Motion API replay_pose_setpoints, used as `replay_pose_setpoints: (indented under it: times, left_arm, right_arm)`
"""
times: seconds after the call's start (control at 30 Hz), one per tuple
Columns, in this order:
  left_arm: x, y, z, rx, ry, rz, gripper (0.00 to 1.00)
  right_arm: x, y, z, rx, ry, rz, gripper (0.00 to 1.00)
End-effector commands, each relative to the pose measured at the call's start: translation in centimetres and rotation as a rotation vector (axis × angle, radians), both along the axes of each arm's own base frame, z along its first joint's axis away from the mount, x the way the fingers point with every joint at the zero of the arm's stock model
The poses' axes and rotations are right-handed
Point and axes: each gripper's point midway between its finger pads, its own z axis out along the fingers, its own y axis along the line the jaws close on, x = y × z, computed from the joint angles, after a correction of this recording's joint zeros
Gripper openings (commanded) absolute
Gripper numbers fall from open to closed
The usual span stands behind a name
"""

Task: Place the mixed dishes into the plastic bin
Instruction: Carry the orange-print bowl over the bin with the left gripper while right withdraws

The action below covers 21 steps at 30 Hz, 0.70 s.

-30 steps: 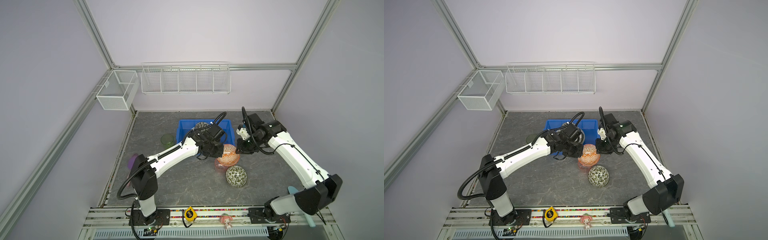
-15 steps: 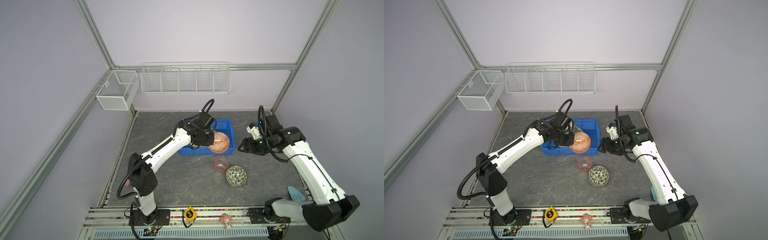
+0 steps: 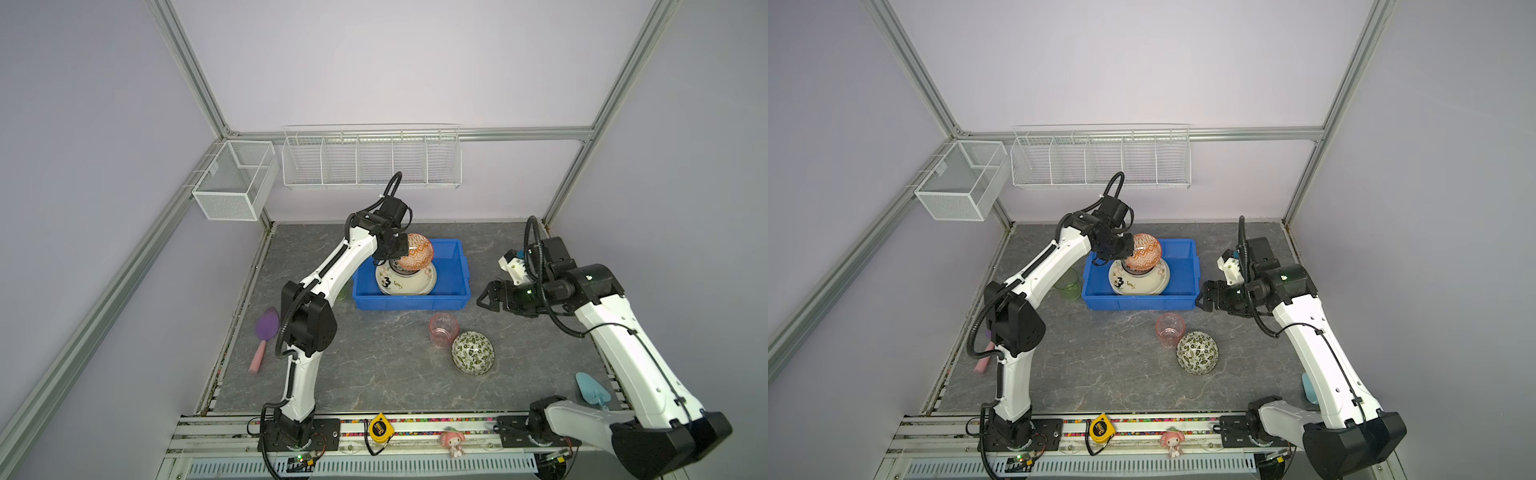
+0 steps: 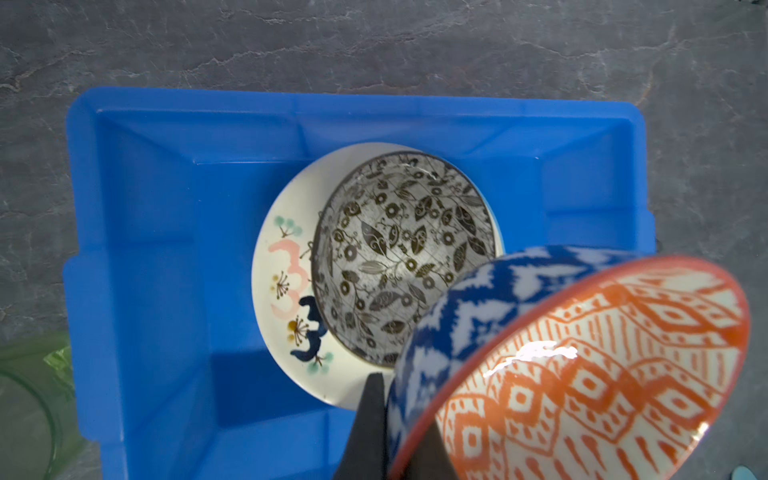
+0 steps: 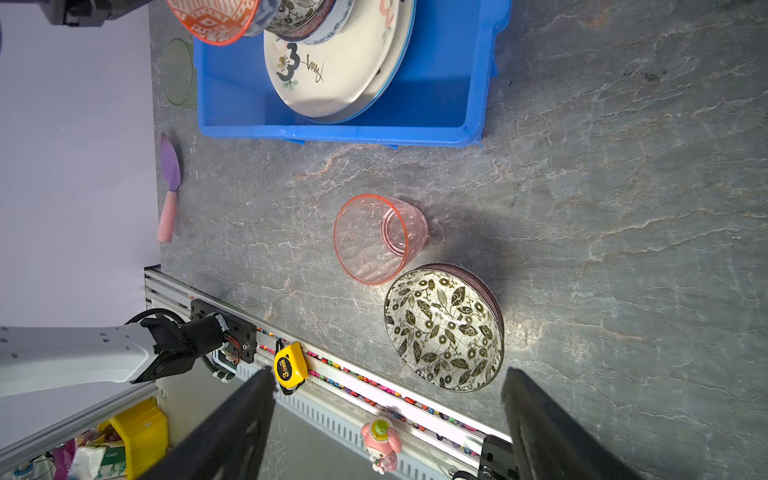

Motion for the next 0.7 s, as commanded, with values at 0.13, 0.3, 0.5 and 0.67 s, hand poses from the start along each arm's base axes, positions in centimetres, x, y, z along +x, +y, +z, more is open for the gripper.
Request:
replay_pose_setpoints:
  times: [0.13, 0.3, 0.5, 0.67]
  left_arm:
    - [2.6, 0.6, 0.9, -0.008, -0.032, 0.043, 0.0]
    - [3.3, 0.8, 0.2, 0.0, -0.018, 0.056, 0.0]
    - [3.1, 1.4, -0.7, 0.036, 0.007, 0.068, 0.0]
    - [3.3, 1.5, -1.7, 0.041, 0.029, 0.072, 0.0]
  right_arm:
    - [-0.6, -0.3, -0.8, -0.009, 0.014, 0.022, 0.88]
    - [-0.5, -0.4, -1.2, -0.009, 0.024, 0.023, 0.88]
    - [-0.3, -0.3, -1.5, -0.003, 0.031, 0.025, 0.88]
    - [-0.1, -0.2, -1.5, 0.002, 0.032, 0.026, 0.88]
